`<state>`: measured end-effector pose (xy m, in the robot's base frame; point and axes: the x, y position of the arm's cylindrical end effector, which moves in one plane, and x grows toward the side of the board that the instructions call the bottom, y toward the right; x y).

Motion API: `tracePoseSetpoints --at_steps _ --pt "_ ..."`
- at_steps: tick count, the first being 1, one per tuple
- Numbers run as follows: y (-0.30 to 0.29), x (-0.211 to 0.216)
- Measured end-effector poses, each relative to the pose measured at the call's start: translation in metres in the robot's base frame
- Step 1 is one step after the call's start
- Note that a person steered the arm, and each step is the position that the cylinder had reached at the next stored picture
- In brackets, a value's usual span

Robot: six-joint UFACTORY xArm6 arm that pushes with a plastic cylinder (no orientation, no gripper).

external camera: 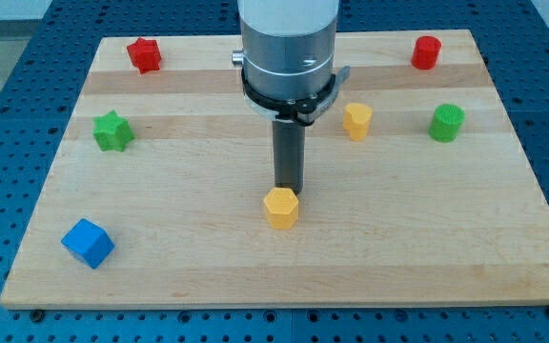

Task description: Push the yellow hexagon below the blue triangle

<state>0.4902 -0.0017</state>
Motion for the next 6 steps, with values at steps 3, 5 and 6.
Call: tracePoseSetpoints --at_steps 3,5,6 --pt "-0.034 0.0" --pt "-0.012 0.008" --pt "-0.009 0.016"
